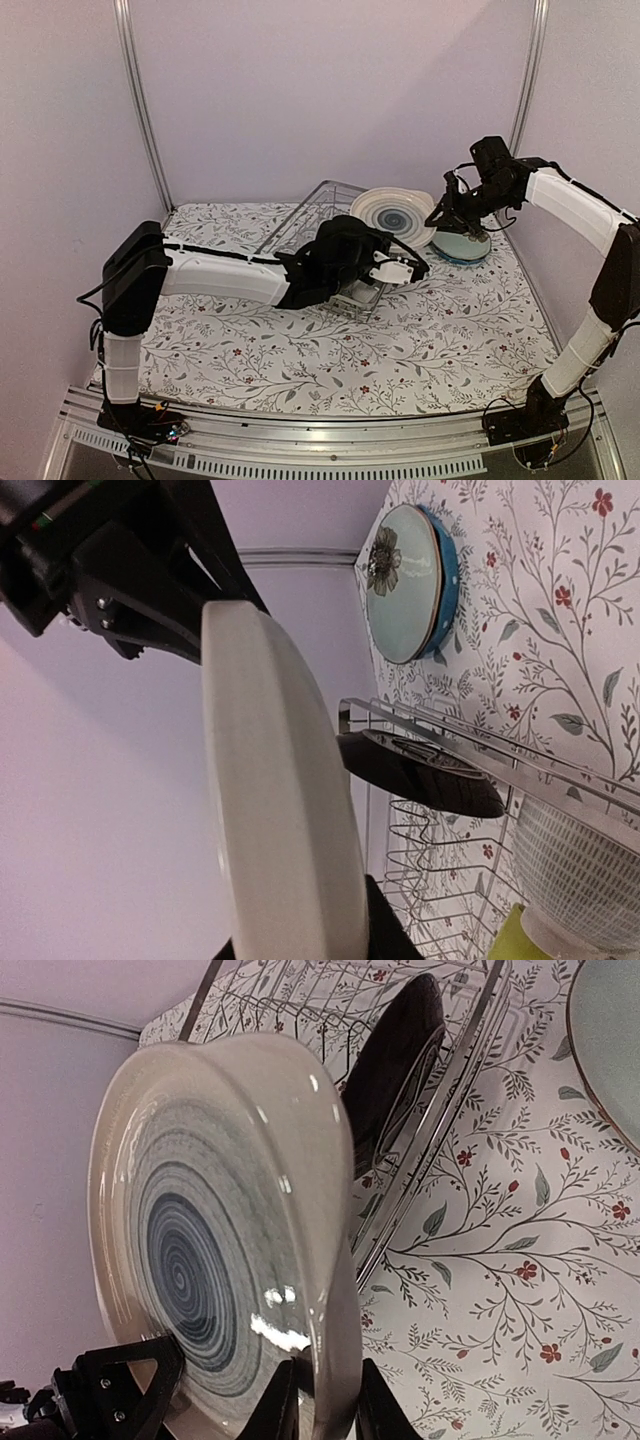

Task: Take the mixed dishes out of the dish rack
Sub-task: Pass from the left arm to the right

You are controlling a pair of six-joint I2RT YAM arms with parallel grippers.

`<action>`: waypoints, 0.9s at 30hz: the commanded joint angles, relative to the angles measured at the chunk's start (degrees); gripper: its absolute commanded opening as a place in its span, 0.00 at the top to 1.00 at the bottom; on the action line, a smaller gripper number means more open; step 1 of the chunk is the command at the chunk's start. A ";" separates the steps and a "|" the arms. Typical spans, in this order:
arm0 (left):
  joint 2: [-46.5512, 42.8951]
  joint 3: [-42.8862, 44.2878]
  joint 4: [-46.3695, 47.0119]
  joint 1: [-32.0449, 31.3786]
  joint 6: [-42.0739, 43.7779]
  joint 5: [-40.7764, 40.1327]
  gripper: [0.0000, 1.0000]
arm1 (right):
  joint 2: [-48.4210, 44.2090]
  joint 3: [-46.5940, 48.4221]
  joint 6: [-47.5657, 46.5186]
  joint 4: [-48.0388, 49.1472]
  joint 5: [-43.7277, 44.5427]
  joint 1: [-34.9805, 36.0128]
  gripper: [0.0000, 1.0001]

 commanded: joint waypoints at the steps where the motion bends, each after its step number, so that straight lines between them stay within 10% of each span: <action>1: -2.25 3.39 13.25 -1.11 0.23 -0.52 1.00 | 0.10 -1.44 0.83 1.08 1.19 0.12 0.88; 10: -1.91 3.29 14.23 -0.94 0.09 -1.06 0.99 | -0.84 -2.42 3.15 3.87 -0.82 -0.42 1.00; 27: -0.67 3.24 13.80 -0.50 1.37 -1.23 0.38 | -5.57 -3.95 7.21 7.99 -4.74 -4.07 1.00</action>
